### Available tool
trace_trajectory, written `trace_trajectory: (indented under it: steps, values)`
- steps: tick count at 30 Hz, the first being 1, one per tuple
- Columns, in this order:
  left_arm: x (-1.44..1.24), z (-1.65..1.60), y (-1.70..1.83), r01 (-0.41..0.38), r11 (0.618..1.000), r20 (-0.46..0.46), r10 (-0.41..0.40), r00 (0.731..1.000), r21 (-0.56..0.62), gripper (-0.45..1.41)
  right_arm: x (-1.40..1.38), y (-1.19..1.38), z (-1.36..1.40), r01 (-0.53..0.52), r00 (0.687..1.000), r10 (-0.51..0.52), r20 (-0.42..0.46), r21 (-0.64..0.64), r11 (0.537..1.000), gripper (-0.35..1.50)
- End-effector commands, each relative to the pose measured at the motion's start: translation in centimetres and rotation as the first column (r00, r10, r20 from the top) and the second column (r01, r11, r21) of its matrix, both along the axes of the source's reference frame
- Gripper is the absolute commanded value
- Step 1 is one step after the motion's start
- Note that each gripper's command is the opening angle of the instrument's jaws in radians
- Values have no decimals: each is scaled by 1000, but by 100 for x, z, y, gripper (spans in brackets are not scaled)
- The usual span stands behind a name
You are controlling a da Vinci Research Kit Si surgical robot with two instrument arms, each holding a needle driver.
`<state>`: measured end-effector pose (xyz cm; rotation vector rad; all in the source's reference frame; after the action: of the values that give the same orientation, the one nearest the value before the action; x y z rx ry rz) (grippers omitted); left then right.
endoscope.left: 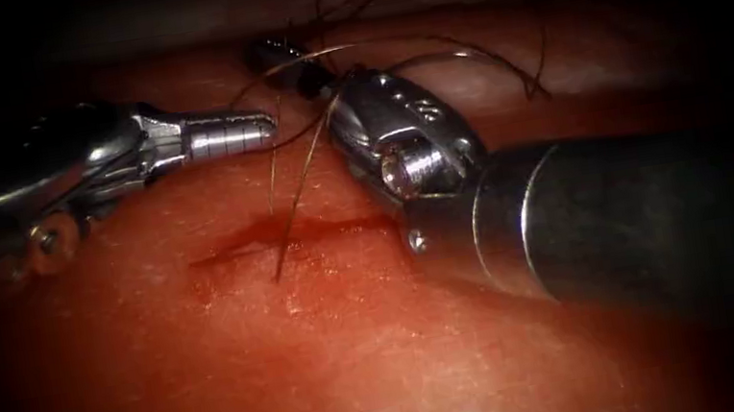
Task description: Wound Closure
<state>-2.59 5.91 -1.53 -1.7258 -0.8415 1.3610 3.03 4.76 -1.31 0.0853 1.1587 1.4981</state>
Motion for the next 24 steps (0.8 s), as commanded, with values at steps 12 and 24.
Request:
trace_trajectory:
  steps: [12,24]
  values:
    - [22,16,49,14,1000,-43,-13,999,13,-35,10,-24,-19,92,995,-91,27,-50,994,-35]
    - [19,66,130,-27,1000,-163,27,986,5,-35,8,-57,-42,139,990,-137,42,-55,989,-35]
